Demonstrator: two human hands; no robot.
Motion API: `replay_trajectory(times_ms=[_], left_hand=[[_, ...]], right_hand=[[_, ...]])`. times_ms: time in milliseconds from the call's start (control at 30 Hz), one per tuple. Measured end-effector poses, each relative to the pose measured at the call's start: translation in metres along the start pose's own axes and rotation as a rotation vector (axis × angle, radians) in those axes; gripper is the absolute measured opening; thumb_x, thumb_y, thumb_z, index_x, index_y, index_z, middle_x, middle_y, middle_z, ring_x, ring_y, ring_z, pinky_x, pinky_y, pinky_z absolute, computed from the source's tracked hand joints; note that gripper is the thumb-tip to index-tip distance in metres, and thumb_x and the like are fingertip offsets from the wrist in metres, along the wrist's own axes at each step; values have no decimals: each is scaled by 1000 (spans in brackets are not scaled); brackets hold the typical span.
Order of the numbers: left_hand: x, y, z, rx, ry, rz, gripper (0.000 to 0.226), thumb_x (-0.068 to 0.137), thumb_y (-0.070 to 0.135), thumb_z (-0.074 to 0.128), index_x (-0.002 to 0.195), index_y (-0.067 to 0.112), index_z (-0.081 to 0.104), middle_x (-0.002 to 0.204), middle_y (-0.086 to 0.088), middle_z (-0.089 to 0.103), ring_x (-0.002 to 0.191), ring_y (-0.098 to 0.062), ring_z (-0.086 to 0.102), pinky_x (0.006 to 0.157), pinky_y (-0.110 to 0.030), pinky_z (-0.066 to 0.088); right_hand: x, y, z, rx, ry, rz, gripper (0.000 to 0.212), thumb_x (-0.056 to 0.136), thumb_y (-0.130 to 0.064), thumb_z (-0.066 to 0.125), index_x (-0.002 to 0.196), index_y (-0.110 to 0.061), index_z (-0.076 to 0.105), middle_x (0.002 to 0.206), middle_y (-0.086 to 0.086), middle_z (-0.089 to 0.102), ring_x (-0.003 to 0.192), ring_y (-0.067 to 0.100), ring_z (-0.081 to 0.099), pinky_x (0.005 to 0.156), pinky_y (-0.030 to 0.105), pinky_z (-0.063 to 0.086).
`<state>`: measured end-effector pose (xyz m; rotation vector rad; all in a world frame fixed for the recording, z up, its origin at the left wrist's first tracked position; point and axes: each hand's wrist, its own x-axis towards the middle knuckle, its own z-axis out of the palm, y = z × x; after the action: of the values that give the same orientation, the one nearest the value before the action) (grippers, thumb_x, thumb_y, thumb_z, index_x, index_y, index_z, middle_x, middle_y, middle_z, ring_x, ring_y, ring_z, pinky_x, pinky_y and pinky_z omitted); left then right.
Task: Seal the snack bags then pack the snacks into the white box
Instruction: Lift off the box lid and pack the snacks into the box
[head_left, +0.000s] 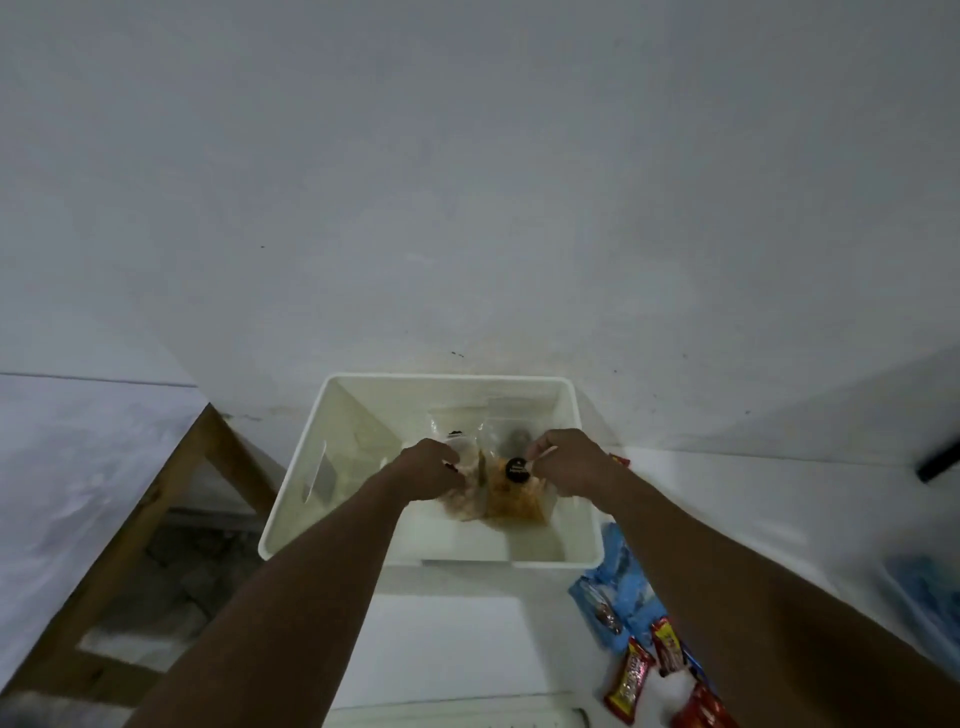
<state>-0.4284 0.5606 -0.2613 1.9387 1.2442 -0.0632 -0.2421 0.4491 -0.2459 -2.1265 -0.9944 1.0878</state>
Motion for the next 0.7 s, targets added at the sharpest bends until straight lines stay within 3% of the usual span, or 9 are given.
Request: replay_trajectory(times_ms=[133, 233, 300, 433, 500, 600, 700], left_hand=[[-25, 48, 11, -76, 23, 49, 35, 82, 26, 78, 114, 14, 70, 87, -3, 66, 54, -9, 54, 44, -16, 40], [-44, 92, 39, -148, 44, 136, 29, 82, 21, 76, 108, 10, 72, 91, -6, 73, 74, -18, 70, 71, -30, 59], [-53, 123, 65, -163, 66, 195, 26, 82, 27, 77, 104, 14, 74, 95, -6, 74, 83, -19, 71, 81, -33, 59], [-64, 171, 131, -228, -5, 234, 15, 83, 26, 75, 94, 16, 73, 90, -6, 73, 69, -14, 67, 64, -25, 54], [-67, 186, 170, -230, -43, 212, 14, 82, 30, 76, 91, 19, 73, 94, -4, 73, 76, -16, 68, 68, -27, 56], [-69, 191, 235, -204, -112, 165, 14, 85, 23, 73, 94, 13, 74, 92, -7, 74, 66, -14, 65, 60, -21, 51], [-66, 191, 306, -74, -194, 83, 20, 86, 21, 67, 102, 15, 75, 104, -6, 74, 90, -21, 70, 78, -28, 57]], right_hand=[[-47, 7, -46, 51, 4, -11, 13, 83, -14, 66, 96, -15, 68, 93, 11, 68, 80, 23, 63, 62, 32, 49], [-78, 33, -84, 91, 44, -15, 11, 84, -16, 70, 93, -10, 68, 82, 8, 67, 71, 21, 61, 59, 33, 47], [-96, 58, -110, 86, 87, 4, 7, 84, -18, 70, 89, -13, 69, 85, 8, 69, 72, 19, 62, 61, 32, 47], [-122, 130, -151, 107, 153, 80, 9, 83, -20, 69, 87, -12, 70, 92, 13, 70, 75, 20, 59, 61, 32, 47], [-134, 173, -164, 86, 205, 109, 6, 82, -20, 71, 82, -14, 70, 91, 11, 69, 75, 19, 58, 63, 28, 46], [-145, 242, -170, -2, 256, 225, 3, 84, -18, 66, 81, -17, 66, 100, 9, 68, 87, 22, 61, 78, 27, 47], [-150, 318, -167, -151, 216, 433, 24, 82, -26, 54, 99, -16, 67, 113, 13, 66, 106, 33, 61, 93, 40, 51]])
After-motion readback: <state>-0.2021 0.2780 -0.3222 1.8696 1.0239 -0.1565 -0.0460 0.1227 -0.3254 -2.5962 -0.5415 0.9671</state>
